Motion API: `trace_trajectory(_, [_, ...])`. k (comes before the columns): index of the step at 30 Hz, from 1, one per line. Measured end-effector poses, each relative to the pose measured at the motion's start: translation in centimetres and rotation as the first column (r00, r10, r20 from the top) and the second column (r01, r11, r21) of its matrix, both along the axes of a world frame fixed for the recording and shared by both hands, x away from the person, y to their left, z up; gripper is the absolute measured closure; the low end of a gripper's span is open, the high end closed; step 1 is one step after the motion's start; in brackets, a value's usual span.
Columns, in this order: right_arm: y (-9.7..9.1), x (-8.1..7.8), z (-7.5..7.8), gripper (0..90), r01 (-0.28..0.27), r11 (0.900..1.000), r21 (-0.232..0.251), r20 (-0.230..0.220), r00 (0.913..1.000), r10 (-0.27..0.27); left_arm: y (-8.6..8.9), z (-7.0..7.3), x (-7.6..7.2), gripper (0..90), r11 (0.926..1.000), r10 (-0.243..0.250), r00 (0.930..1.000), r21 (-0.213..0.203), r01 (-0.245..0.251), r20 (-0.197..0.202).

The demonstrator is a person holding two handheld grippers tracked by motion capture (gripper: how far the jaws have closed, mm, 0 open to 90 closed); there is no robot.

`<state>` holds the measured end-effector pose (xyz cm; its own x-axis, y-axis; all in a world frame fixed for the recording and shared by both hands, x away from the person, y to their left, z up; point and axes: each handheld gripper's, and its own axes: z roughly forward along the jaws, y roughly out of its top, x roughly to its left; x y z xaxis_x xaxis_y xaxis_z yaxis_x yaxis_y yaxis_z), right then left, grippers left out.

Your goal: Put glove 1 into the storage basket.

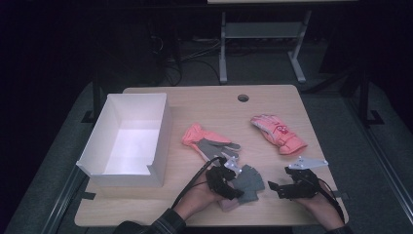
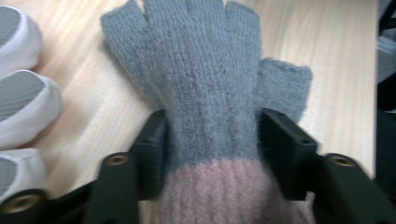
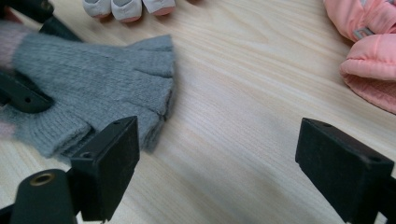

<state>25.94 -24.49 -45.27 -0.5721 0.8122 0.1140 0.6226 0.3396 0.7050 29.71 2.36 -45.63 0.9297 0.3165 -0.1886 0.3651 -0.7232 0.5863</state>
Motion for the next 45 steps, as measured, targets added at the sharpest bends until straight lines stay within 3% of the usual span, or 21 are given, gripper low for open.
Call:
trace_trajectory(6, [0.0, 0.0, -0.1, 13.3, 0.011, 0.9999, 0.003, 0.011, 0.9999, -0.011, 0.1, 0.3, 0.2, 59.8, 1.0, -0.005, 0.9998, -0.004, 0.005, -0.021])
trace_trajectory(11, [0.0, 0.0, -0.1, 13.3, 0.012, 0.9999, 0.007, 0.019, 0.9998, -0.012, 0.4, 0.8, 0.5, 62.8, 0.9995, -0.005, 0.998, -0.031, 0.003, -0.063])
trace_trajectory(15, [0.0, 0.1, -0.2, 13.3, 0.014, 0.9998, 0.011, 0.02, 0.9997, -0.014, 0.6, 1.5, 0.5, 63.7, 0.9991, -0.007, 0.9974, -0.041, 0.004, -0.072])
trace_trajectory(24, [0.0, 0.1, -0.3, 13.3, 0.009, 0.9999, 0.005, 0.019, 0.9998, -0.009, 2.2, 4.1, 0.9, 63.9, 0.9975, 0.021, 0.9982, -0.066, -0.025, -0.056])
trace_trajectory(30, [0.2, 0.1, -0.6, 13.3, 0.0, 1.0, 0.004, -0.006, 1.0, 0.0, 3.7, 5.7, 1.1, 63.8, 0.9954, 0.056, 0.9977, -0.076, -0.059, -0.038])
trace_trajectory(36, [0.2, 0.3, -0.6, 13.3, -0.034, 0.9992, 0.018, 0.006, 0.9994, 0.034, 5.9, 7.0, 1.1, 63.8, 0.9851, 0.132, 0.9908, -0.106, -0.135, -0.029])
trace_trajectory(38, [0.2, 0.6, -0.5, 13.3, -0.044, 0.9987, 0.025, 0.006, 0.999, 0.044, 6.6, 7.6, 1.2, 63.8, 0.9777, 0.17, 0.9849, -0.119, -0.173, -0.032])
trace_trajectory(45, [0.8, 1.3, -0.5, 13.4, -0.088, 0.9956, 0.031, 0.01, 0.9961, 0.088, 9.3, 10.2, 2.2, 63.7, 0.9623, 0.245, 0.9694, -0.123, -0.243, 0.006])
